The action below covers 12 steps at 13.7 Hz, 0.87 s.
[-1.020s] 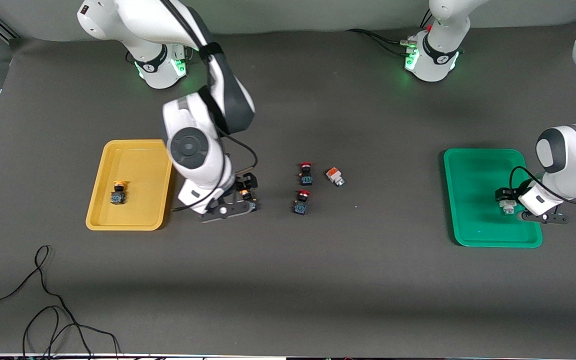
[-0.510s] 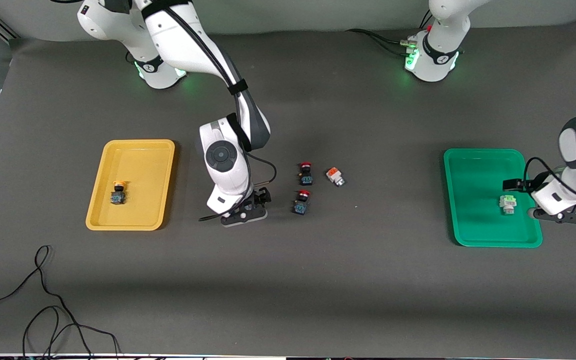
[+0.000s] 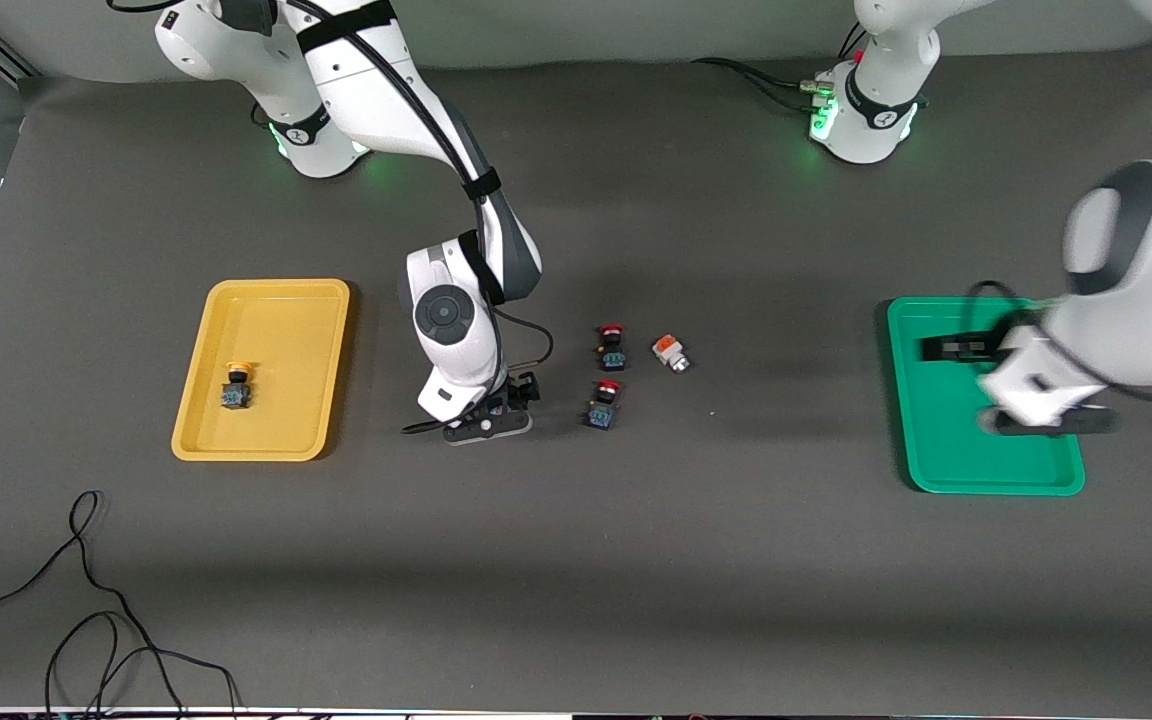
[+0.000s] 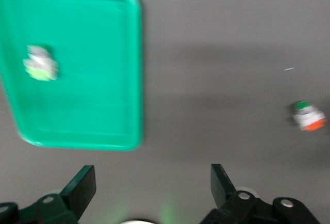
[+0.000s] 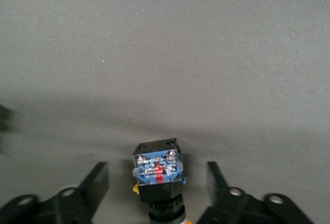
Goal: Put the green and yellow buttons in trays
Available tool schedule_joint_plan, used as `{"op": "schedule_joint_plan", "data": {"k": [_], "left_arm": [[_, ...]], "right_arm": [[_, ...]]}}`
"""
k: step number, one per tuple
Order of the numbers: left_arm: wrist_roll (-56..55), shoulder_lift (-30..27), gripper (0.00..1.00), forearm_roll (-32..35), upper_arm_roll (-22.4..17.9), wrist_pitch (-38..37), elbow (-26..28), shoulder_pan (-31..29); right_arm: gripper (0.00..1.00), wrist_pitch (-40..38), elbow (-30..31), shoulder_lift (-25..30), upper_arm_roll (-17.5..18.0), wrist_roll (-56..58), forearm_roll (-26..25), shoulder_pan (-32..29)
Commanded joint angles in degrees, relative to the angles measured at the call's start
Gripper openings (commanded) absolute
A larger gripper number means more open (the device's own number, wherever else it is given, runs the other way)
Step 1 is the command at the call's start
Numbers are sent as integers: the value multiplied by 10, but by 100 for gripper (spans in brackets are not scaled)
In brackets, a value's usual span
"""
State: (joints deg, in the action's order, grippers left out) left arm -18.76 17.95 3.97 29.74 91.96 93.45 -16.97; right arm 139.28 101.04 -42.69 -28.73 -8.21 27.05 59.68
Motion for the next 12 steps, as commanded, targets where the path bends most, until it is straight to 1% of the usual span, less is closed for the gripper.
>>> {"op": "schedule_joint_plan", "data": {"k": [1, 3, 4, 5, 6, 7, 8, 10, 11, 12], "left_arm": [[-170, 39, 99, -26, -6, 36, -15, 89], [-261, 70, 99, -37, -6, 86, -12, 138], [-293, 84, 99, -37, -7, 110, -11, 157], [-322, 97, 99, -35, -7, 134, -10, 178], [-347, 112, 99, -34, -8, 154, -8, 189], [-356, 126, 99, -31, -8, 170, -1, 197], [-358, 133, 99, -31, -8, 187, 14, 204], [-387, 144, 99, -31, -8, 262, 60, 218], [-410, 149, 99, -30, -8, 296, 79, 229], [-415, 155, 99, -29, -9, 319, 91, 240]], "right_arm": [[34, 9, 7, 2, -4, -4, 10, 7], [23, 11, 7, 2, -4, -4, 10, 7], [20, 6, 5, 8, -4, -4, 10, 7], [20, 3, 2, 16, -7, -3, 10, 4], [20, -18, 0, 38, -10, -3, 9, -1], [20, -56, -11, 58, -15, -5, 9, -3], [20, -113, -33, 79, -32, -15, 9, -3], [21, -236, -97, 104, -77, -27, 6, -3], [20, -296, -134, 107, -104, -28, 6, -3], [20, -339, -158, 110, -132, -27, 4, -3]]}}
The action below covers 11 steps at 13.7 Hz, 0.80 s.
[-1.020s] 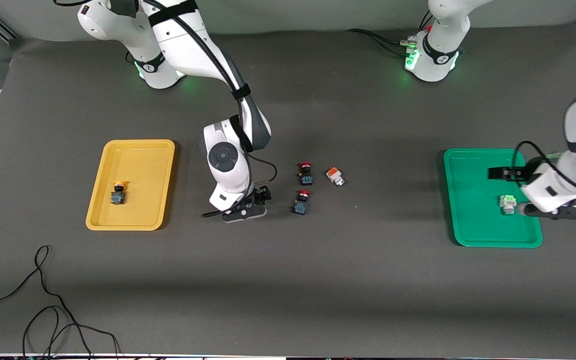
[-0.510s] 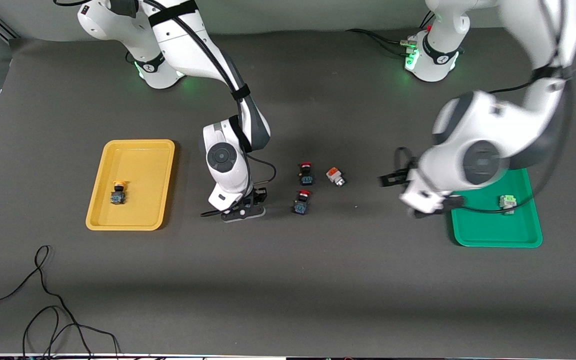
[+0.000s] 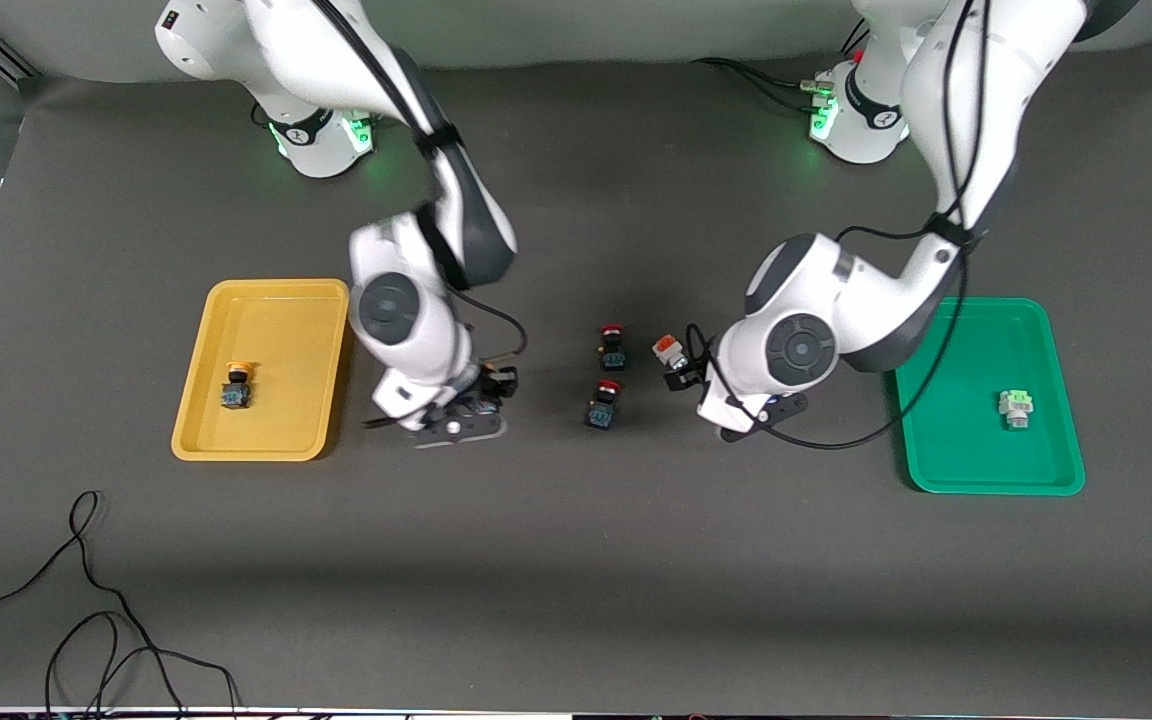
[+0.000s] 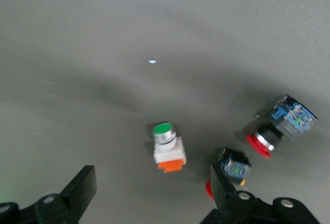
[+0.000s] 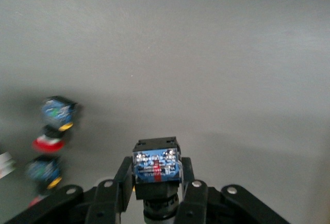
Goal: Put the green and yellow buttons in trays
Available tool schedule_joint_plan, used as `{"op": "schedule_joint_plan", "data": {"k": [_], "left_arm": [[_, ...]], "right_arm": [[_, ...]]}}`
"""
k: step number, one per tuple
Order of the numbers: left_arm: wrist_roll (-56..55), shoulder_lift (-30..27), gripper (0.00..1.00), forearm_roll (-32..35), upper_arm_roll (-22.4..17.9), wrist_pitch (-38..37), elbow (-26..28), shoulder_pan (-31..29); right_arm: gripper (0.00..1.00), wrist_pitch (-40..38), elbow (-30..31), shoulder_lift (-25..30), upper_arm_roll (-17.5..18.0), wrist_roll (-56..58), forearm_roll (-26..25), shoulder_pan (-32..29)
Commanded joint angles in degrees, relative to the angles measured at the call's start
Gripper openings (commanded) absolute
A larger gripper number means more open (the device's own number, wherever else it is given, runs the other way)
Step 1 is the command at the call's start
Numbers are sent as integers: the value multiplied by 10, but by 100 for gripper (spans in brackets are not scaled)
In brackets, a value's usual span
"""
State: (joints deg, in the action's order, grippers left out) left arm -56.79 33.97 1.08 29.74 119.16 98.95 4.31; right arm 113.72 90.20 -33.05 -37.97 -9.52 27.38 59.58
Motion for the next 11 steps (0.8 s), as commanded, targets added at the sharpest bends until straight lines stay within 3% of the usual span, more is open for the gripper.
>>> {"op": "schedule_joint_plan", "data": {"k": [1, 5, 8, 11], "left_arm": [[-35, -1, 99, 0, -10, 62, 47, 28], [-36, 5, 99, 8, -12, 135, 103, 35], [-44, 14, 98, 10, -14, 168, 117, 40], [-69, 21, 97, 24, -14, 173, 117, 48]], "right_arm": [[20, -115, -57, 19, -65, -6, -2, -2], [20, -185, -31, 57, -171, 83, -46, -1], [20, -192, 30, 82, -256, 207, -46, -1], [20, -127, 122, 83, -279, 252, -45, -1]]}}
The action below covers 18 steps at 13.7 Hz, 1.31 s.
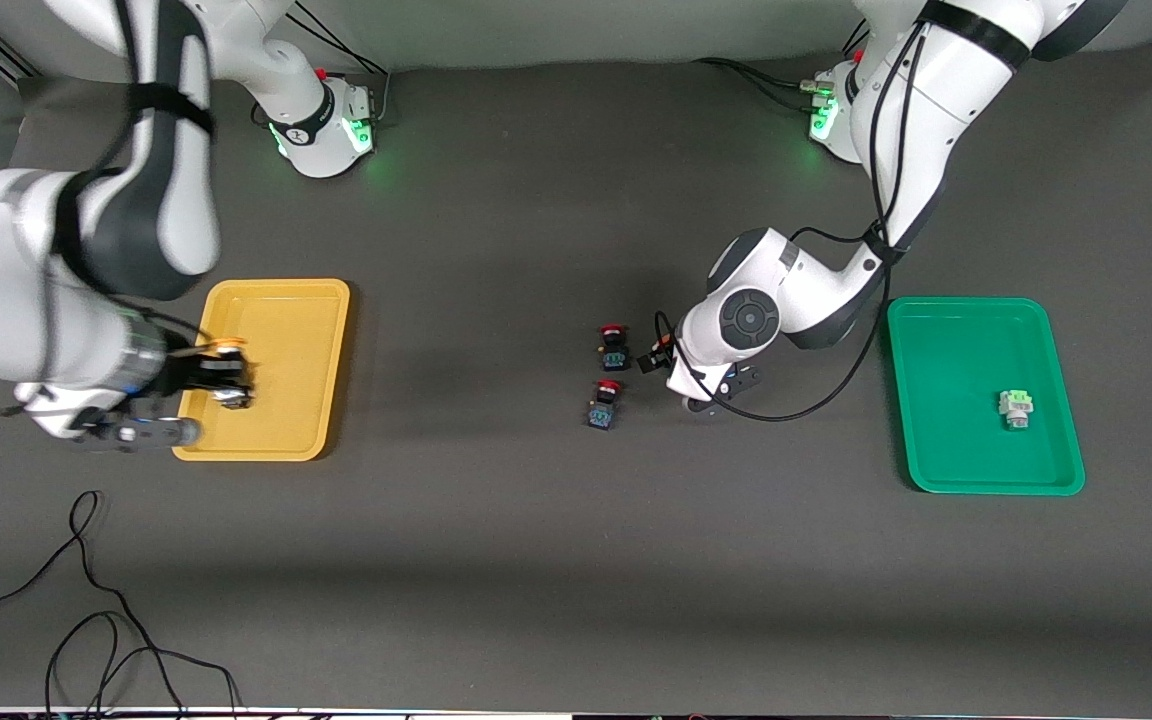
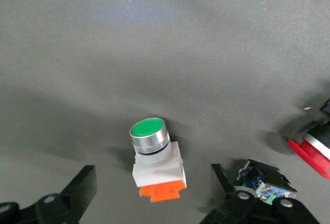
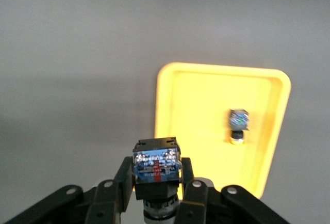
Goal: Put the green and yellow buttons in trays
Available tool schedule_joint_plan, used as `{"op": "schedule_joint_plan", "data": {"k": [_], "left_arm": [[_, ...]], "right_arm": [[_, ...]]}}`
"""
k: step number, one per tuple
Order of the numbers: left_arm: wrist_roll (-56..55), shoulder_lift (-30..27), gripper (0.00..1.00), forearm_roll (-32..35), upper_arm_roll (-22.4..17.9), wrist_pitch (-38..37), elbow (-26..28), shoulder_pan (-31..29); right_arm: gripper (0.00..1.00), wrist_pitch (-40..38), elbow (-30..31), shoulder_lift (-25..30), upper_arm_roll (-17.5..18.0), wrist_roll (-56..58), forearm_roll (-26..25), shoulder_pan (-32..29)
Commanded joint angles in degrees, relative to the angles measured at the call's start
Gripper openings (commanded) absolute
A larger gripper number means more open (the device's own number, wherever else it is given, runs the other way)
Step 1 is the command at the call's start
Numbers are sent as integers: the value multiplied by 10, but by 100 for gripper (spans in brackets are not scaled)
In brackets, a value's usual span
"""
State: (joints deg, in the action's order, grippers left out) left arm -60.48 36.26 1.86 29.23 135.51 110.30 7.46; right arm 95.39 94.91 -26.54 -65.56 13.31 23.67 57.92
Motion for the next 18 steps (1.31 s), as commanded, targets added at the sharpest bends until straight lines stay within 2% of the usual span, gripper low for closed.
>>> {"op": "schedule_joint_plan", "data": {"k": [1, 3, 5, 6, 7, 8, 9, 10, 12, 13, 14, 16, 18], "left_arm": [[-52, 0, 96, 29, -9, 17, 4, 18], [-100, 13, 96, 56, -9, 32, 4, 19], [-125, 15, 82, 58, -9, 38, 3, 25], [-126, 15, 60, 62, -9, 38, 3, 25], [-127, 15, 29, 73, -9, 38, 3, 25], [-127, 16, 5, 74, -9, 38, 3, 25], [-127, 16, 0, 74, -9, 38, 3, 25], [-127, 16, 0, 74, -9, 38, 3, 25], [-127, 13, 0, 74, -9, 36, 1, 24], [-127, 7, 0, 74, -9, 27, -2, 20], [-126, -7, 0, 75, -9, 13, -3, 19], [-120, -46, 0, 75, -8, -63, -26, 15], [-84, -79, 0, 74, -7, -179, -75, 7]], "right_arm": [[20, 106, 124, 18, -3, 35, -1, 17], [20, 224, 226, 14, 3, 70, 31, 17], [20, 303, 284, -12, 12, 129, 99, 18], [20, 315, 293, -34, 28, 156, 135, 13], [21, 315, 293, -61, 35, 173, 169, 10], [21, 315, 293, -82, 38, 182, 189, 9], [21, 315, 292, -99, 48, 182, 206, 9], [23, 314, 292, -112, 60, 182, 221, 8], [39, 313, 289, -119, 61, 175, 227, 6], [63, 308, 287, -118, 61, 174, 227, 6], [100, 300, 284, -116, 61, 168, 227, 6], [100, 276, 269, -103, 55, 154, 226, 7], [100, 220, 234, -97, 18, 142, 205, 17]]}}
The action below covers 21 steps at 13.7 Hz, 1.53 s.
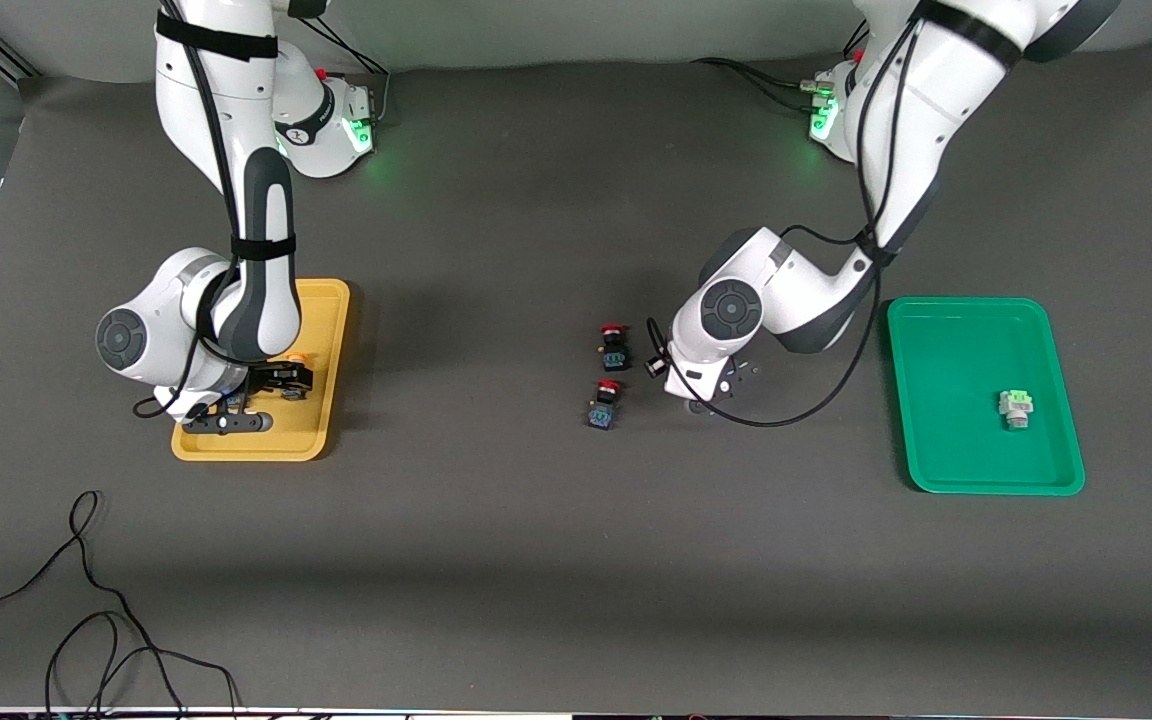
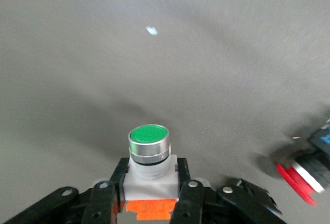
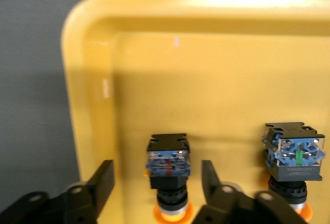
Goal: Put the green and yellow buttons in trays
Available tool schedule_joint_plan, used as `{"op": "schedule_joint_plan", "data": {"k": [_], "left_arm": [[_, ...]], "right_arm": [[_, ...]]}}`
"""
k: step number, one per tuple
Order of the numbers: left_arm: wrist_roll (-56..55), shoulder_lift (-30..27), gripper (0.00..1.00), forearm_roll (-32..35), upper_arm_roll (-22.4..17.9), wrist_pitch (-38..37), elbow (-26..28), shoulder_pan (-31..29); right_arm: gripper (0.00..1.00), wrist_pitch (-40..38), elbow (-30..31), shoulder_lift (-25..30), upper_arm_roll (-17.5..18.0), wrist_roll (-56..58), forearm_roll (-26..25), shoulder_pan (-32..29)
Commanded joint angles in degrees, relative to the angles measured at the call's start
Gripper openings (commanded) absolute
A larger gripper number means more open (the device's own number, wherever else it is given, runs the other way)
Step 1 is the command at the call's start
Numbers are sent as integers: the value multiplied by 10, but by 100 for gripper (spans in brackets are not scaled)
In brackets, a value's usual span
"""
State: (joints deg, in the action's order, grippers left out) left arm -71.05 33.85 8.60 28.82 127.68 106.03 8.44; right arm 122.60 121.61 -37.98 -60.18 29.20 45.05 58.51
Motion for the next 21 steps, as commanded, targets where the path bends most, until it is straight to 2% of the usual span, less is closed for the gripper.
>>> {"op": "schedule_joint_plan", "data": {"k": [1, 4, 6, 9, 12, 15, 17, 18, 21], "left_arm": [[41, -64, 0, 5, -3, -152, -62, -5], [84, -95, 0, 7, -4, -260, -129, -29], [179, -116, 0, 6, -3, -310, -144, -76], [290, -142, 0, 7, -4, -343, -142, -138], [432, -155, 0, 9, -4, -345, -126, -220], [564, -150, 0, 12, -4, -322, -109, -288], [617, -150, 0, 12, -5, -268, -71, -320], [644, -147, 0, 12, -4, -233, -47, -343], [695, -147, 0, 12, -5, -113, 43, -388]], "right_arm": [[100, -86, -59, 18, -54, -23, -23, 12], [100, -203, -164, 21, -94, -63, -74, 12], [100, -287, -229, 22, -122, -85, -91, 12], [100, -379, -311, 23, -162, -87, -106, 13], [100, -421, -351, 23, -193, -87, -106, 21], [100, -424, -354, 24, -223, -91, -111, 59], [100, -424, -367, 49, -211, -118, -137, 57], [100, -424, -370, 70, -189, -136, -157, 50], [100, -417, -377, 147, -73, -178, -236, -29]]}}
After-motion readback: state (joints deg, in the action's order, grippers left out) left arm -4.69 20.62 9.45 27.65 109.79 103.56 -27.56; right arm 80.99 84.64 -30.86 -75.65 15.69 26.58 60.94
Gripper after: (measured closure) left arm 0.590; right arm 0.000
